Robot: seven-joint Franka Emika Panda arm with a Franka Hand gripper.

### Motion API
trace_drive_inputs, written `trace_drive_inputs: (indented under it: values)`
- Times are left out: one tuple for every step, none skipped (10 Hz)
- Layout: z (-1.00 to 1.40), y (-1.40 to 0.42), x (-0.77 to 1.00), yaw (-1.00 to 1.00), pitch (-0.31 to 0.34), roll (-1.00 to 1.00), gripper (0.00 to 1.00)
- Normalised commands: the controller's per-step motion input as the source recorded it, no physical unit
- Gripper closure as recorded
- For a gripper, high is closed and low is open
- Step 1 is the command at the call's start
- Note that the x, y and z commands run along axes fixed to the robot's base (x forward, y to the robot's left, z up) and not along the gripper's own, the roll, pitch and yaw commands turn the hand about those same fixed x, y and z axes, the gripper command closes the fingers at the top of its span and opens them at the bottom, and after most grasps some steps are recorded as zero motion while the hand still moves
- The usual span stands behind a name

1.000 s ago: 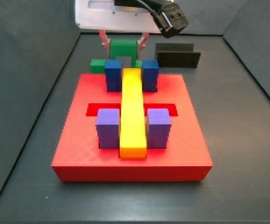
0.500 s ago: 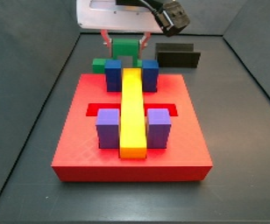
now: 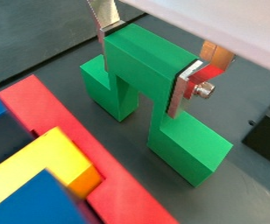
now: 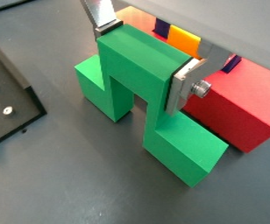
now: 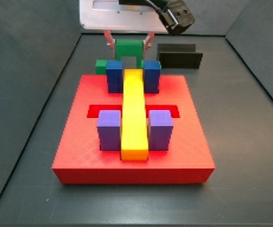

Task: Pick up the green object. Move up. Move to above the board. Insert the green object.
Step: Pick up the green object, then move up, then move to above the board.

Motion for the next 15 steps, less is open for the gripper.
trace_drive_inputs:
  values:
    - [0.00,0.00,0.00,0.00,0.000,0.00,1.00]
    - [0.00,0.00,0.00,0.00,0.000,0.00,1.00]
    - [0.00,0.00,0.00,0.00,0.000,0.00,1.00]
    - [0.00,0.00,0.00,0.00,0.000,0.00,1.00]
    - [0.83,0.00,0.00,0.00,0.000,0.00,1.00]
    - [0.82,0.03,0.00,0.03,-0.001,0.00,1.00]
    - [0.53,0.02,-0.02,0.04,0.010,-0.03,1.00]
    - [0.24,0.01,0.00,0.02,-0.001,-0.05,1.00]
    - [1.40,0.00,0.00,0.00,0.000,0.00,1.00]
    - [1.40,0.00,-0.01,0.00,0.022,0.00,1.00]
    - [1.40,-0.01,-0.05,-0.01,0.032,-0.02,1.00]
    - [1.40,0.00,0.01,-0.01,0.015,-0.05,1.00]
    - [1.40,0.00,0.05,0.00,0.061,-0.05,1.00]
    - [0.80,0.00,0.03,-0.01,0.088,-0.04,1.00]
    - [0.40,0.01,0.03,-0.01,0.073,-0.05,1.00]
